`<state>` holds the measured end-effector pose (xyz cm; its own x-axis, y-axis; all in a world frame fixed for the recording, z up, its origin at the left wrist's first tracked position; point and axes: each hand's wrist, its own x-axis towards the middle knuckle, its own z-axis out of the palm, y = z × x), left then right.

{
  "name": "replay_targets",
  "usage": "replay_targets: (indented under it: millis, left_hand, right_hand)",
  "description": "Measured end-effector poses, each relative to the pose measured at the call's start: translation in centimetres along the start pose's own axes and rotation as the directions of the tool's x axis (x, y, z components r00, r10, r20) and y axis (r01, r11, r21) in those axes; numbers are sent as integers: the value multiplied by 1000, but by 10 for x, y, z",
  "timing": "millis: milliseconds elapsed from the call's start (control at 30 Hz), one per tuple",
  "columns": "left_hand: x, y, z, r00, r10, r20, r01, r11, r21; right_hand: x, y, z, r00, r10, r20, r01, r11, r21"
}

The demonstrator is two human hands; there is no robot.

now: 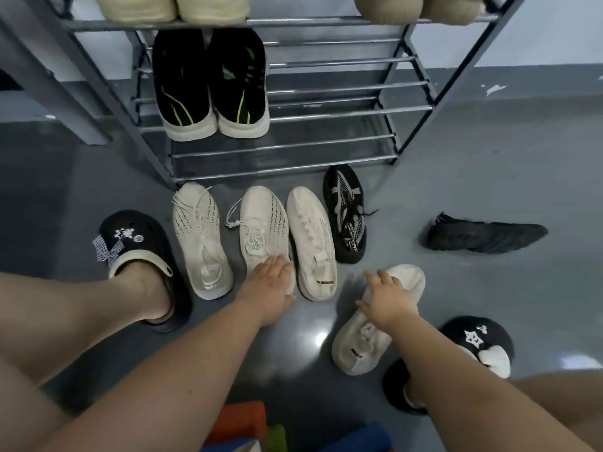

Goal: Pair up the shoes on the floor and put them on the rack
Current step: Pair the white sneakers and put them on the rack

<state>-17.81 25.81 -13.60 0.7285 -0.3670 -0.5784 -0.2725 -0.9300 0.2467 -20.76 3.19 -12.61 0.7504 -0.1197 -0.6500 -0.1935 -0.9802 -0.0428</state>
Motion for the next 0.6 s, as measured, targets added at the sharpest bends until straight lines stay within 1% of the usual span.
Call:
replay_targets:
  millis: [100, 267, 467, 600]
  left_hand:
    - [5, 14, 0, 1000, 24, 3, -24, 999, 22]
    - [17, 41, 2, 995, 97, 9, -97, 994, 56]
    - [30, 75, 6, 981, 183, 61, -188, 977, 97]
    - [36, 94, 14, 971, 223, 86, -232, 966, 116]
  right_hand:
    - [-5, 18, 1, 999, 32, -1, -32, 999, -15]
    - [-7, 44, 4, 995, 97, 4, -97, 995, 36]
    - [-10, 73, 8, 985, 170, 13, -170, 981, 88]
    - [-9, 80, 15, 982, 186, 31, -188, 974, 125]
